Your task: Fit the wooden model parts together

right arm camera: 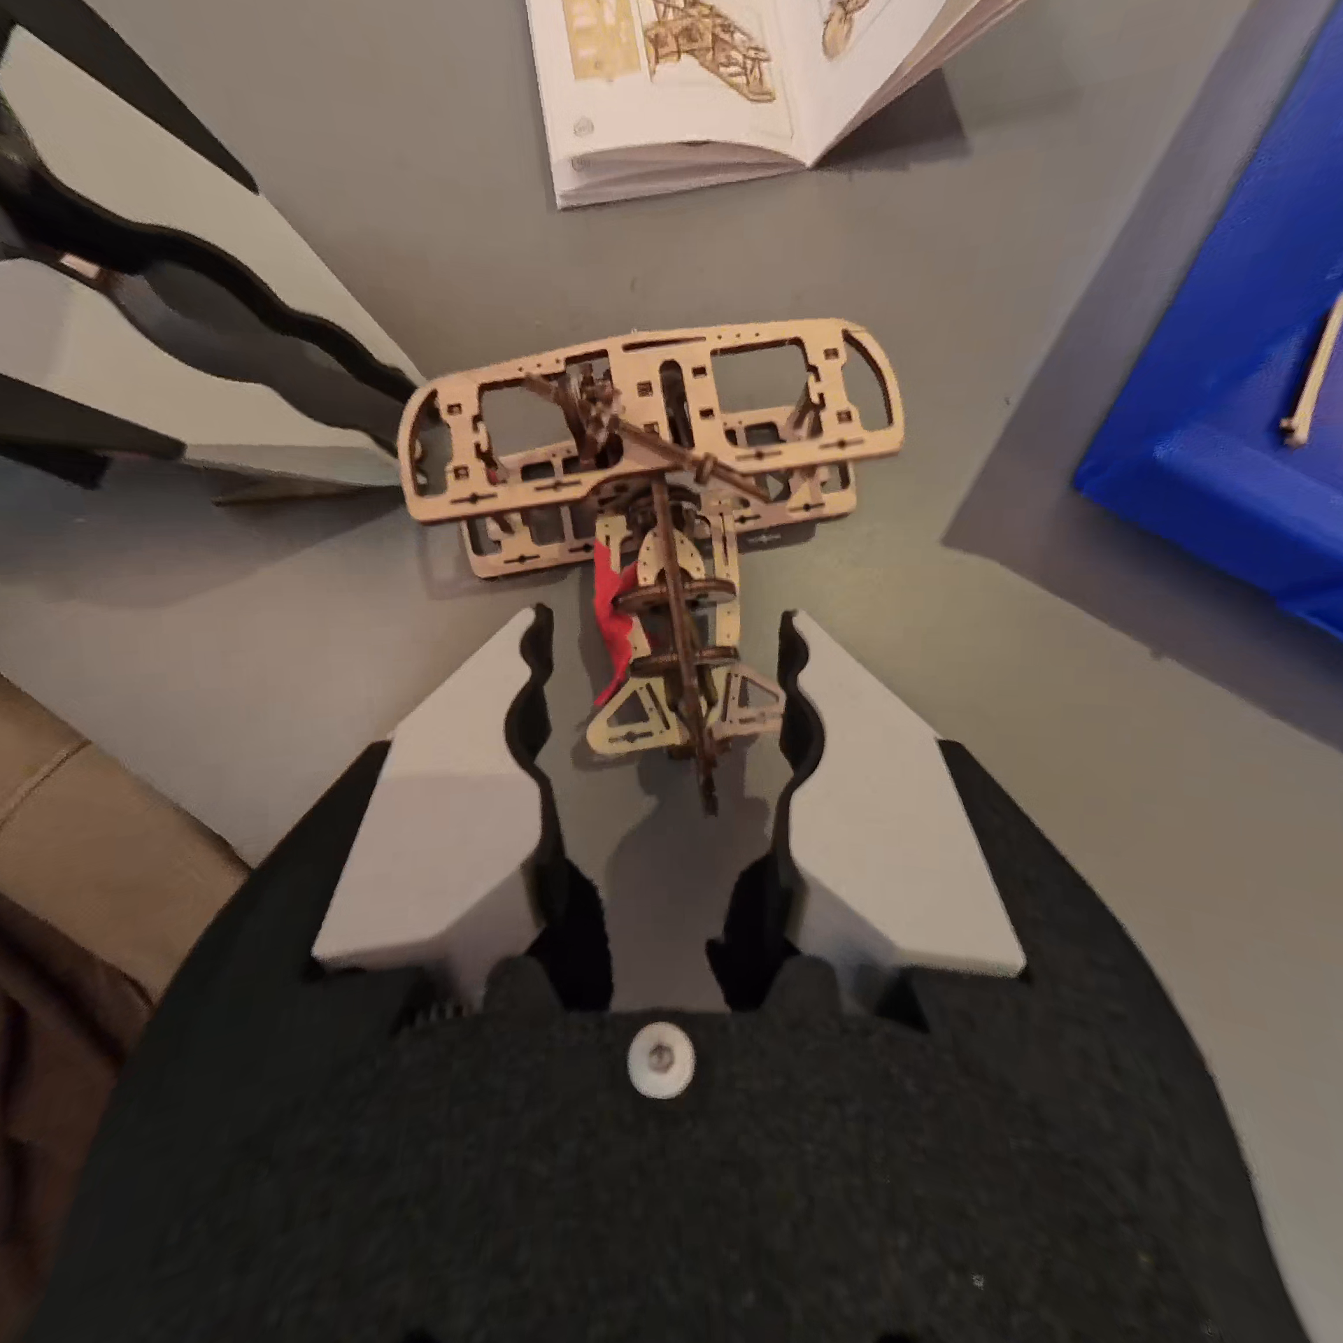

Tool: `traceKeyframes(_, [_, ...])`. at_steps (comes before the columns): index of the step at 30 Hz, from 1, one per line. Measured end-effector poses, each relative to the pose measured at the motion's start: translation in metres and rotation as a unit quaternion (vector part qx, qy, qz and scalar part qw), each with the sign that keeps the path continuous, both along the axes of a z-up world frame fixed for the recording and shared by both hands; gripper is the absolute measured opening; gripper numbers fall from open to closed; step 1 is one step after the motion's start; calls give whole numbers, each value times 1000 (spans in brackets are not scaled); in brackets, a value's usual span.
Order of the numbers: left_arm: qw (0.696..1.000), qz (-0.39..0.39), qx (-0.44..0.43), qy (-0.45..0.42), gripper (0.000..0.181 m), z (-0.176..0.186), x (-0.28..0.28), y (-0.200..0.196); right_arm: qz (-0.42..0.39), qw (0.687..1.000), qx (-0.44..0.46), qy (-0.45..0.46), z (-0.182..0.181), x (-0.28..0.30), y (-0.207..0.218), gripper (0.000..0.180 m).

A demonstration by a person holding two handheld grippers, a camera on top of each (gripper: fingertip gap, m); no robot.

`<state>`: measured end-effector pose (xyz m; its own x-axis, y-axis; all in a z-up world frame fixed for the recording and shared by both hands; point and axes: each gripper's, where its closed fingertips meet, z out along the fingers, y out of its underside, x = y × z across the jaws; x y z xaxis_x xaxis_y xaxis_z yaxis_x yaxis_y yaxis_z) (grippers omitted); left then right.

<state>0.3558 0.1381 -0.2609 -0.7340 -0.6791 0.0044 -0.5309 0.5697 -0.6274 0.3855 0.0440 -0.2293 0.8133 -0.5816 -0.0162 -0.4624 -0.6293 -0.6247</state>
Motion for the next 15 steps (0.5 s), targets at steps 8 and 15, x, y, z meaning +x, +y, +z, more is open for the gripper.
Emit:
traceKeyframes(8, [1000,-2,17,-16,15,0,-6,1,-44,998,44,-32,-5,2,-5,60])
traceKeyframes(15, [999,-12,27,-44,7,0,-8,-2,-11,999,-21,-49,-16,5,-2,51])
